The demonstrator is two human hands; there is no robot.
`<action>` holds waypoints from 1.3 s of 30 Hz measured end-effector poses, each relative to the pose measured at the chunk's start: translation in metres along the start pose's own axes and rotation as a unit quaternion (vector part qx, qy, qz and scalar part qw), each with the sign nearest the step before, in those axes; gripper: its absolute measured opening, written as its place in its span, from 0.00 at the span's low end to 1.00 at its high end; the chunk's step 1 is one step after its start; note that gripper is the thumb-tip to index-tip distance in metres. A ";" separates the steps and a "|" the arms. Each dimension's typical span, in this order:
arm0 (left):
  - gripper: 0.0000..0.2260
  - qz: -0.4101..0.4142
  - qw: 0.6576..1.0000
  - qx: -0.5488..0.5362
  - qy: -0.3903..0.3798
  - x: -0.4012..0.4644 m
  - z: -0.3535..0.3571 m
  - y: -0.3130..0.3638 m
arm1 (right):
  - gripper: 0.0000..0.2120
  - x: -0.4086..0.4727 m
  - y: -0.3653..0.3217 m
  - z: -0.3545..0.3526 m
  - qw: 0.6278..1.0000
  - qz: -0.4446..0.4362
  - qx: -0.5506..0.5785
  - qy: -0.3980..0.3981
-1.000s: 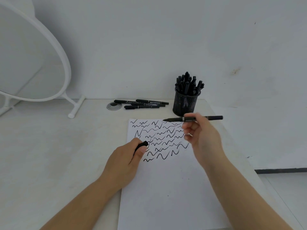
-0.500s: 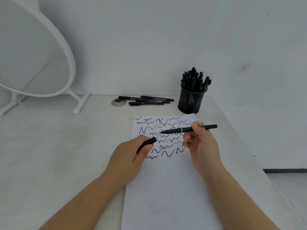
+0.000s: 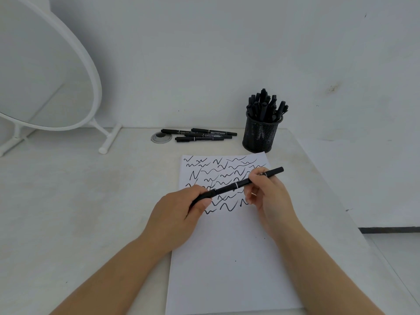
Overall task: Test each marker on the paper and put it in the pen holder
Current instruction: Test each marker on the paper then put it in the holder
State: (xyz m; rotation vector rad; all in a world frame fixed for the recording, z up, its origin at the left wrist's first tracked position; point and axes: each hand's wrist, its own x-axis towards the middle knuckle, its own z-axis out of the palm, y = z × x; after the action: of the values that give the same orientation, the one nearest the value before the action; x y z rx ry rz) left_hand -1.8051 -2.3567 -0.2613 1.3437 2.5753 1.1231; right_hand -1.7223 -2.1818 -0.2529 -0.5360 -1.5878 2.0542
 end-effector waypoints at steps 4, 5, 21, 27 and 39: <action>0.10 0.002 1.000 -0.008 0.006 0.000 0.000 0.001 | 0.07 -0.002 0.003 0.002 0.998 -0.011 -0.026 -0.064; 0.09 0.000 1.000 -0.013 0.007 -0.001 -0.001 0.001 | 0.05 -0.002 0.004 0.002 0.996 -0.009 -0.029 -0.082; 0.12 -0.035 0.992 -0.120 0.014 -0.003 -0.002 0.011 | 0.06 -0.006 0.010 0.004 0.986 -0.031 -0.002 -0.166; 0.12 -0.042 0.990 -0.136 0.019 -0.003 -0.002 0.011 | 0.05 -0.006 0.012 0.004 0.983 -0.032 0.001 -0.179; 0.12 -0.046 0.986 -0.157 0.019 0.001 -0.006 0.012 | 0.04 -0.007 0.005 0.007 0.987 -0.048 -0.002 -0.155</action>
State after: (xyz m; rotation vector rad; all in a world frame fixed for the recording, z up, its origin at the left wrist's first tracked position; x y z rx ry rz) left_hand -1.7992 -2.3549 -0.2494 1.1323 2.3267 1.4724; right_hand -1.7217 -2.1927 -0.2555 -0.1391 -1.7528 2.1390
